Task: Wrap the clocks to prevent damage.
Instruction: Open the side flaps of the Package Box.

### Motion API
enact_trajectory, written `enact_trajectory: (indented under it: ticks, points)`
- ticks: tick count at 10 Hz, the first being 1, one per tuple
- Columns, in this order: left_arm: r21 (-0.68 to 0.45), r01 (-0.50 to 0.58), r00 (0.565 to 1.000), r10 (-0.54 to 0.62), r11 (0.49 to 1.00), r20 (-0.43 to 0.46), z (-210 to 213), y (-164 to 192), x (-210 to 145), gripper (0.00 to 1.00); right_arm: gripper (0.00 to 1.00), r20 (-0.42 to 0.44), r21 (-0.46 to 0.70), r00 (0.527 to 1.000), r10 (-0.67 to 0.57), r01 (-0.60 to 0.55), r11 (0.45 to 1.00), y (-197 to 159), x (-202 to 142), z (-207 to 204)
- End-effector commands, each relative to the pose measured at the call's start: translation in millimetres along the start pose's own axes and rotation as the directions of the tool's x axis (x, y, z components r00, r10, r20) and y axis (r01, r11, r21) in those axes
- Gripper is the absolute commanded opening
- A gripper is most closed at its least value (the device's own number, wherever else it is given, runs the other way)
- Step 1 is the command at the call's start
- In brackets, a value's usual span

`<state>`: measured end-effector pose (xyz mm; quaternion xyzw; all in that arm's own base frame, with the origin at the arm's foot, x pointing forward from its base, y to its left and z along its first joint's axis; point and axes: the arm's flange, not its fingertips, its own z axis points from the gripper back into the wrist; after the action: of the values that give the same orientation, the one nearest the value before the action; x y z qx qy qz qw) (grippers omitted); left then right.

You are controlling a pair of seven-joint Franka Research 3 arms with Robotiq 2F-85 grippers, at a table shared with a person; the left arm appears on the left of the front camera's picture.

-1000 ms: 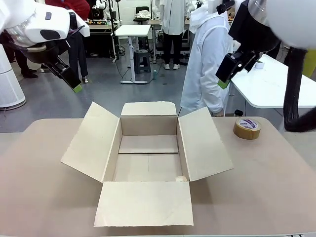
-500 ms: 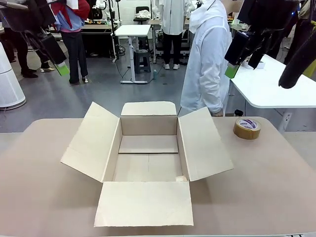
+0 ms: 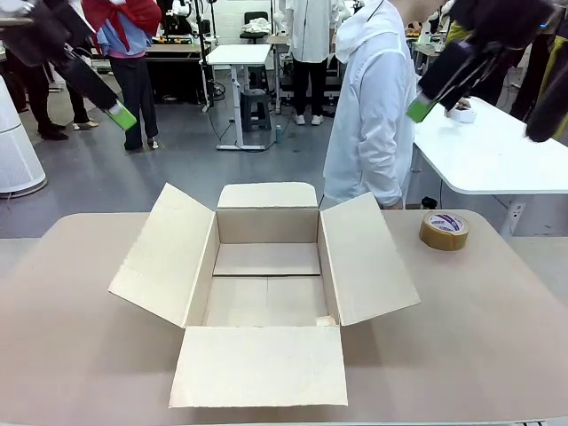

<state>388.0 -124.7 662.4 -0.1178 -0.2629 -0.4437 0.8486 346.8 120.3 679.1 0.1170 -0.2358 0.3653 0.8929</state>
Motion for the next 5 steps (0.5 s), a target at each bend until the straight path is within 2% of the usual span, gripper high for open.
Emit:
enact_trajectory:
  ticks: [1,2,3,5]
  points:
    - [-0.164,0.111,0.973,-0.073,0.98,0.221,15,15,-34,1.0,1.0,0.184,0.224,0.982,0.052,-0.093,0.97,-32,-41,-4]
    - [-0.173,0.124,0.955,-0.071,0.977,0.287,21,30,-53,1.0,1.0,0.271,0.291,0.962,0.031,-0.113,0.95,-56,-63,0]
    - [-0.178,0.111,0.941,-0.046,0.978,0.334,27,45,-76,1.0,1.0,0.314,0.324,0.949,-0.003,-0.104,0.94,-80,-85,0]
    - [-0.216,-0.025,0.947,0.092,0.976,0.309,32,85,-115,1.0,1.0,0.365,0.349,0.923,-0.123,-0.013,0.937,-127,-136,-2]
